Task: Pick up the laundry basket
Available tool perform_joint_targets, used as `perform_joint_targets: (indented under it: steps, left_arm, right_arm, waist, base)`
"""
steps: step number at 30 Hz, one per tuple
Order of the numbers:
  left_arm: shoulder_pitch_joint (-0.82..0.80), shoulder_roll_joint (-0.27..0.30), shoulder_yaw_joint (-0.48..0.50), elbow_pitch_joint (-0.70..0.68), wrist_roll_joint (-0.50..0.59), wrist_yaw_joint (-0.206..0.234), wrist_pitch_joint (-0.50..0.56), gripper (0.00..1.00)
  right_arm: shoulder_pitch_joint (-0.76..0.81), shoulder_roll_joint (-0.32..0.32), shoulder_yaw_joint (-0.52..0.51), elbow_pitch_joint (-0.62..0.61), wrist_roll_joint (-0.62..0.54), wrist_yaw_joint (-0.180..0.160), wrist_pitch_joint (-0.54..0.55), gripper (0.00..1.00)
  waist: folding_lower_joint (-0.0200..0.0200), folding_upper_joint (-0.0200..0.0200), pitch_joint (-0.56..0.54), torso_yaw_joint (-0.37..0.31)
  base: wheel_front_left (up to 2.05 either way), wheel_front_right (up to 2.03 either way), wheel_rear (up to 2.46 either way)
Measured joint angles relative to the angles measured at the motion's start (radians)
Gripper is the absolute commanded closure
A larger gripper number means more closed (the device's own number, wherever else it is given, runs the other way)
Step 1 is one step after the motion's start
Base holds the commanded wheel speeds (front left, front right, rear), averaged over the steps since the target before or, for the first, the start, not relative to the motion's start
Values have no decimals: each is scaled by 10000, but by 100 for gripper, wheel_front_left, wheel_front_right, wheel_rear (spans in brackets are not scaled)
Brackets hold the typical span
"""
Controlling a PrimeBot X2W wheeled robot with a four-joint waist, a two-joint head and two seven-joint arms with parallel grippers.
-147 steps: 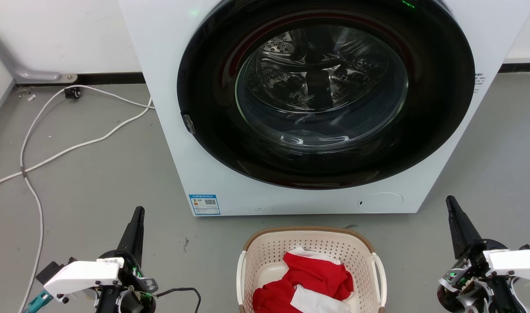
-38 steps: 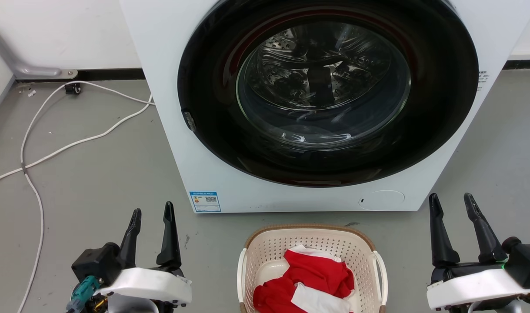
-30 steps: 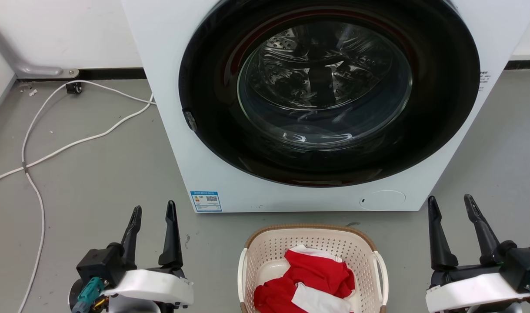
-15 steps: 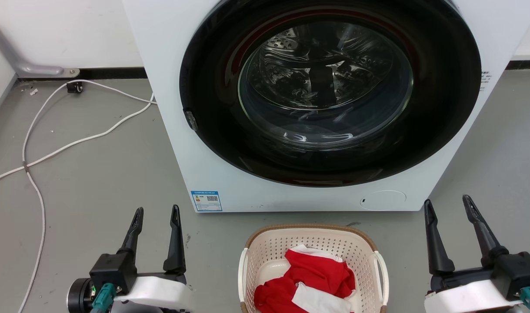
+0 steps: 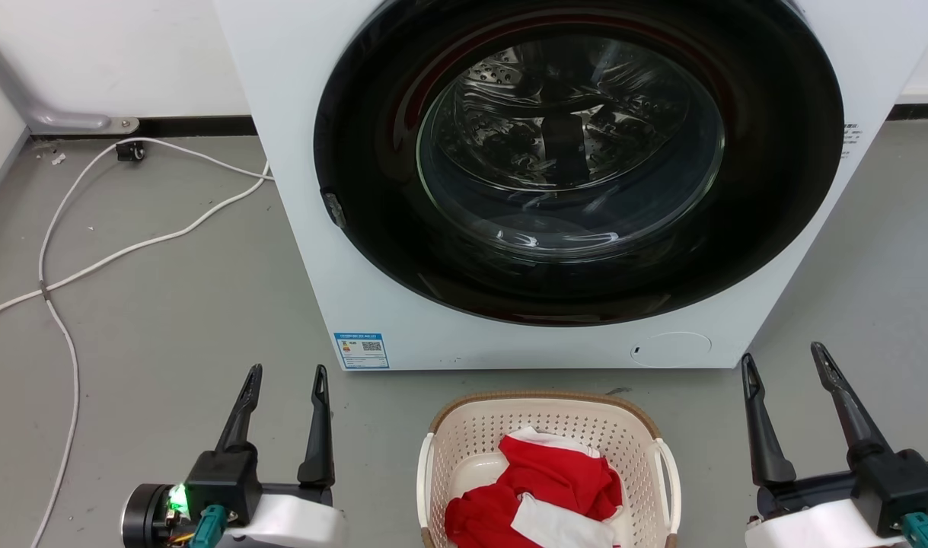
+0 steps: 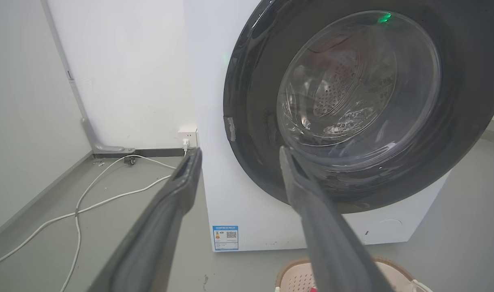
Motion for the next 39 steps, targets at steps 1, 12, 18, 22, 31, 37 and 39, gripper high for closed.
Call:
perform_joint_targets:
  steps: [1,12,18,22,31,37,39]
  left_arm:
    - [7,0,-8,-4,69,15,-8,0]
    - [63,2,-100,-35,696,178,-123,0]
    - [79,8,-96,-35,698,205,-123,0]
    - [90,21,-111,-35,702,222,-125,0]
    - [95,48,-142,-35,702,282,-123,0]
    - [97,54,-128,-36,654,280,-125,0]
    - [88,54,-128,17,614,249,-125,0]
  right_arm:
    - [21,0,-8,-4,-40,0,-12,0]
    - [106,0,0,10,-270,0,-121,0]
    - [125,0,-2,75,-100,0,-123,0]
    - [126,0,0,86,-65,0,-125,0]
    - [126,0,8,119,-38,0,-127,0]
    - [126,0,21,123,-38,0,-127,0]
    - [122,0,0,165,-38,0,-127,0]
  waist:
    - [0,0,0,0]
    - [0,0,-20,-15]
    - [0,0,-49,-14]
    - [1,0,-52,-4]
    - [1,0,-76,-6]
    - [1,0,-41,-37]
    - [1,0,-5,-49]
  base:
    - [0,0,0]
    - [0,0,0]
    - [0,0,0]
    - [0,0,0]
    - [0,0,0]
    - [0,0,0]
    - [0,0,0]
